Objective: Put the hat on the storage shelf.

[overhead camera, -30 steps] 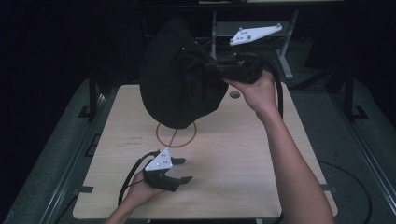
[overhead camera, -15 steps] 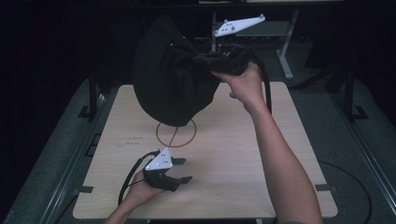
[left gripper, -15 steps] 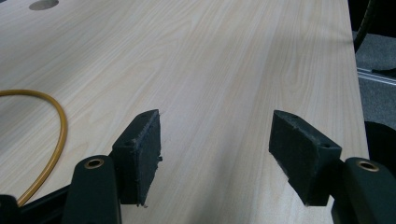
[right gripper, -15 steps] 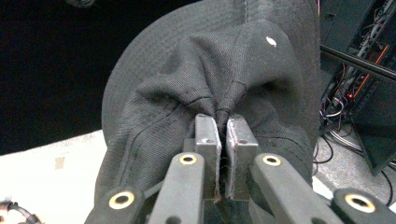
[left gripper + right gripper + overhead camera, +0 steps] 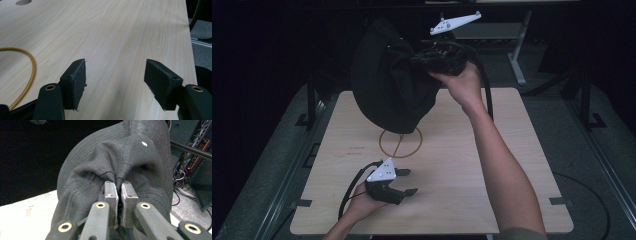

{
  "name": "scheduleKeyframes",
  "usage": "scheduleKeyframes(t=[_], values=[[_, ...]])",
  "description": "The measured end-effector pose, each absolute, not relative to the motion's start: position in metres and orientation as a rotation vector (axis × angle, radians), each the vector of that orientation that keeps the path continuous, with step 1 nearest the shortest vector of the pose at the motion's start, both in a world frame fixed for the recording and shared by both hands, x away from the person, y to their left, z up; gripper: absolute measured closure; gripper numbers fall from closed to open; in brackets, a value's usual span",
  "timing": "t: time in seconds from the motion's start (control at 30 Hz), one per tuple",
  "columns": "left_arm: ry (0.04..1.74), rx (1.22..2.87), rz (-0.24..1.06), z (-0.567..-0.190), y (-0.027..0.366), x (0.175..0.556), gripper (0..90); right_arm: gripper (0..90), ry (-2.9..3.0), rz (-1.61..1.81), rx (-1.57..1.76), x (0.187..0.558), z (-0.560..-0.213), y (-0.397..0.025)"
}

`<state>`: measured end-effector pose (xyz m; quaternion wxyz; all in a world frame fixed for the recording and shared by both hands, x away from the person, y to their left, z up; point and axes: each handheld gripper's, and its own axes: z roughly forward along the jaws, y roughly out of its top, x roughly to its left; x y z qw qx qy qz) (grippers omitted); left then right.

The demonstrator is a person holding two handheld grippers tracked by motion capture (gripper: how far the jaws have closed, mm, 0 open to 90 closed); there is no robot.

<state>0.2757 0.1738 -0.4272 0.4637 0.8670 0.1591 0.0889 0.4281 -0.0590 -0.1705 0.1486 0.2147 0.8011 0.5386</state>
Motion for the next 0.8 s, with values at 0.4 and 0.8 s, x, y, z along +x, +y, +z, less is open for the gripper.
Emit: scheduleKeyframes(t=[0.4, 0.8], values=[[0.385, 2.134, 0.226, -0.428, 0.173, 0.277, 33.4, 85.3, 2.326, 1.525, 0.609, 0.440, -0.171, -0.040], [0.392, 2.131, 0.222, -0.428, 0.174, 0.279, 33.2, 85.2, 2.350, 1.513, 0.623, 0.452, -0.176, -0.023]])
